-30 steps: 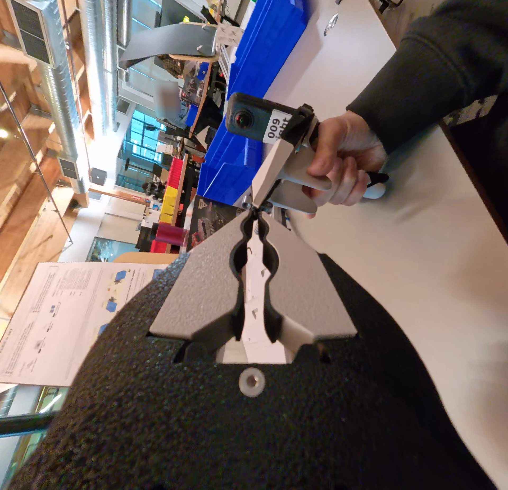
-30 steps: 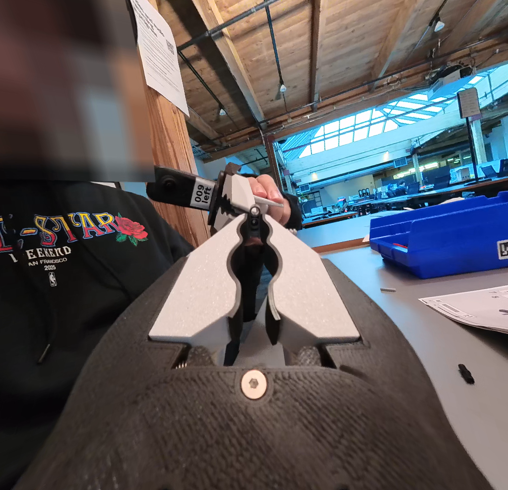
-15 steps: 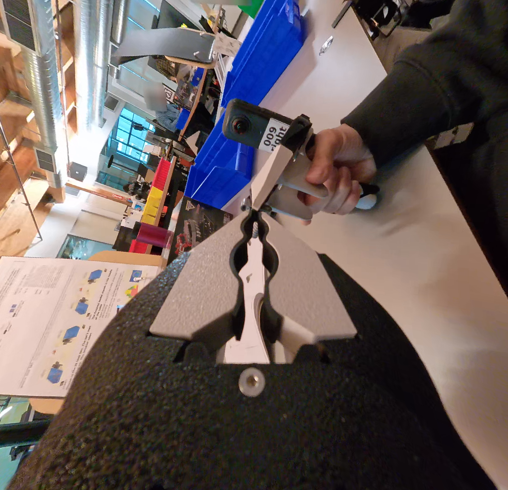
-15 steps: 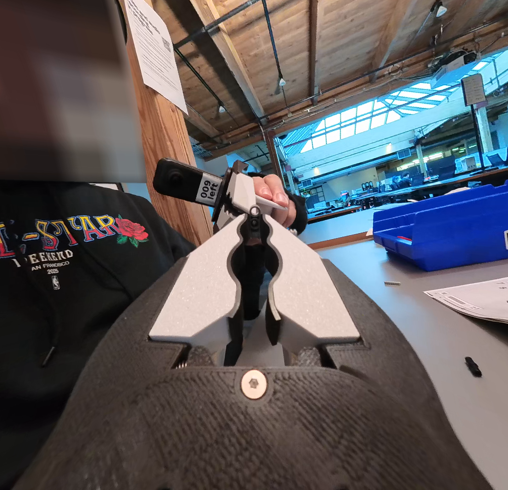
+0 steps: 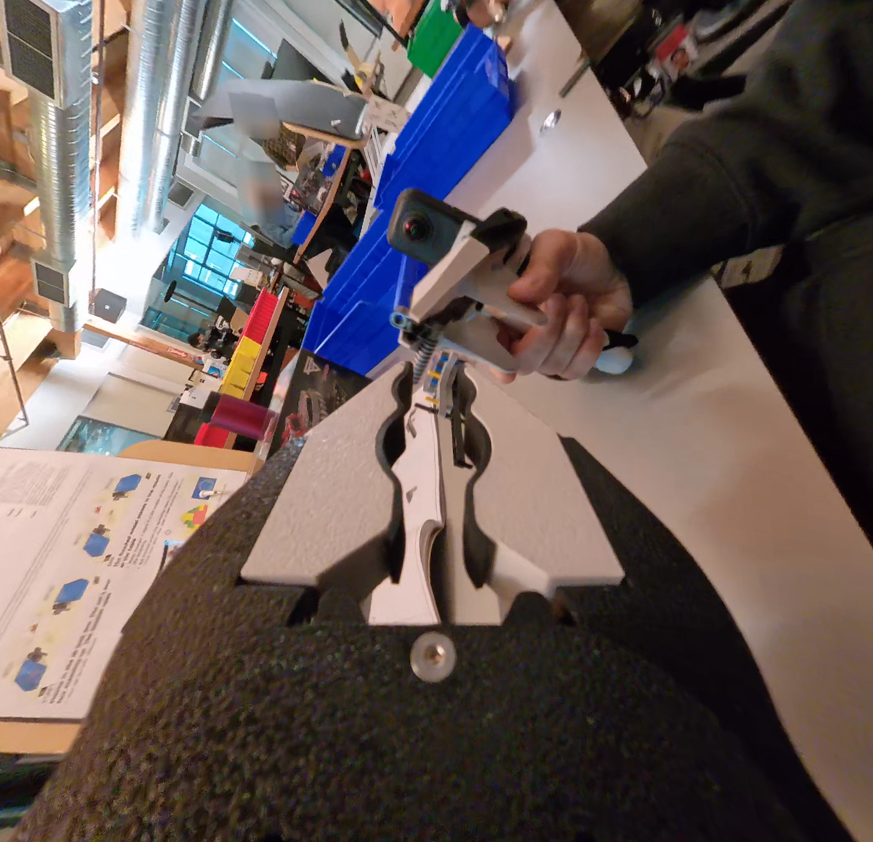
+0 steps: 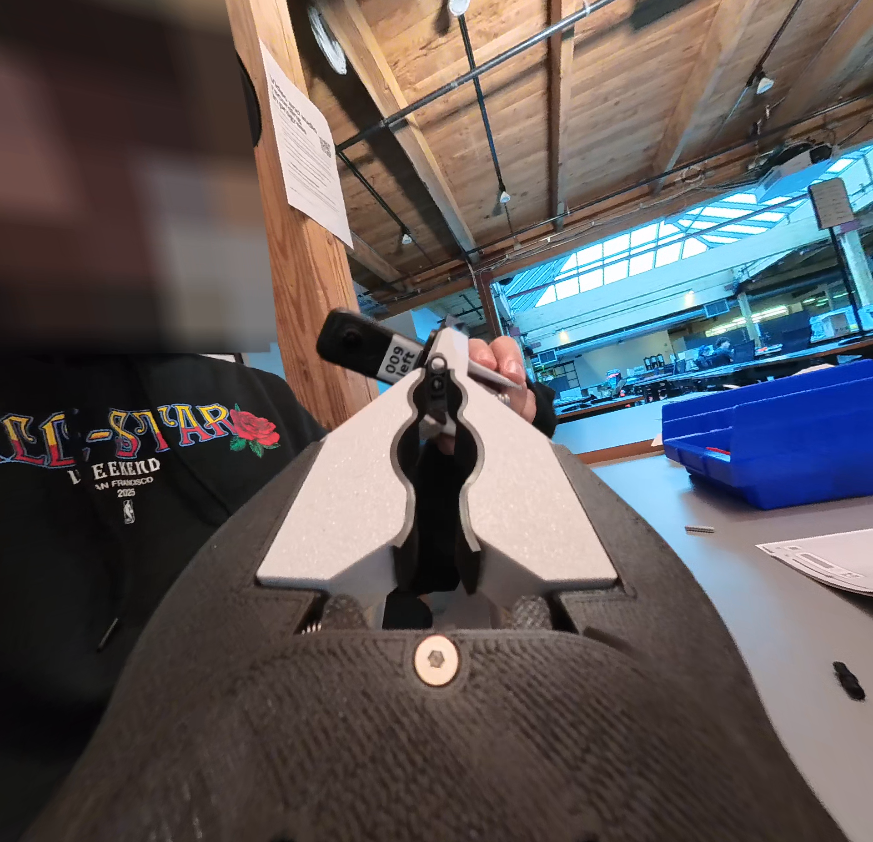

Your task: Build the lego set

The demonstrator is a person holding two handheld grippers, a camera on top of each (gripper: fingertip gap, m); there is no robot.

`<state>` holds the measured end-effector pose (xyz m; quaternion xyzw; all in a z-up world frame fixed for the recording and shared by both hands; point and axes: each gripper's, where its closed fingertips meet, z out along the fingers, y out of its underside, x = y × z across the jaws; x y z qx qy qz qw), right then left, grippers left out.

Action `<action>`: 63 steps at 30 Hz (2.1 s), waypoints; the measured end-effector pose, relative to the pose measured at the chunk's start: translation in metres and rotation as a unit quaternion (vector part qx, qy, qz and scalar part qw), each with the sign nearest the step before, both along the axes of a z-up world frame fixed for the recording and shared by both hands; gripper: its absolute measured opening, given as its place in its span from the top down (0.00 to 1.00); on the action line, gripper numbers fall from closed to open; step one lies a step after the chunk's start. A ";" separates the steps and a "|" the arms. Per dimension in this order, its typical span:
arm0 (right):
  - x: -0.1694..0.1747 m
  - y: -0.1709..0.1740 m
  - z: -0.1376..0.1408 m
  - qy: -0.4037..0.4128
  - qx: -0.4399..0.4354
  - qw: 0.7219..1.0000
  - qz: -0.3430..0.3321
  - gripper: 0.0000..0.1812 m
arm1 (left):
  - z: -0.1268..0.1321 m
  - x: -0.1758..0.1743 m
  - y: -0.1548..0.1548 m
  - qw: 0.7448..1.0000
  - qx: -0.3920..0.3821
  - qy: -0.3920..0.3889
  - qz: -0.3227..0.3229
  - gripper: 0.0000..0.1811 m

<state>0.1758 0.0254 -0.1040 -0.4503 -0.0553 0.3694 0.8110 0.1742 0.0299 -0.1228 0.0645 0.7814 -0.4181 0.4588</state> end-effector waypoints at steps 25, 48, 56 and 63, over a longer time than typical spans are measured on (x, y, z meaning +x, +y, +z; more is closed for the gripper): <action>0.075 -0.014 -0.038 -0.100 -0.151 0.962 -0.205 0.97 | -0.140 0.098 0.095 0.916 0.007 0.385 0.111 0.90; 0.058 -0.018 -0.032 -0.074 -0.117 0.980 -0.145 0.98 | -0.159 0.099 0.093 0.906 -0.025 0.411 0.095 0.99; 0.048 -0.007 -0.032 -0.058 -0.114 0.983 -0.134 0.98 | -0.133 0.101 0.080 0.973 0.091 0.169 0.130 0.99; 0.035 0.003 -0.024 -0.037 -0.090 0.988 -0.120 0.97 | -0.032 0.057 0.046 0.957 0.211 -0.121 0.157 0.99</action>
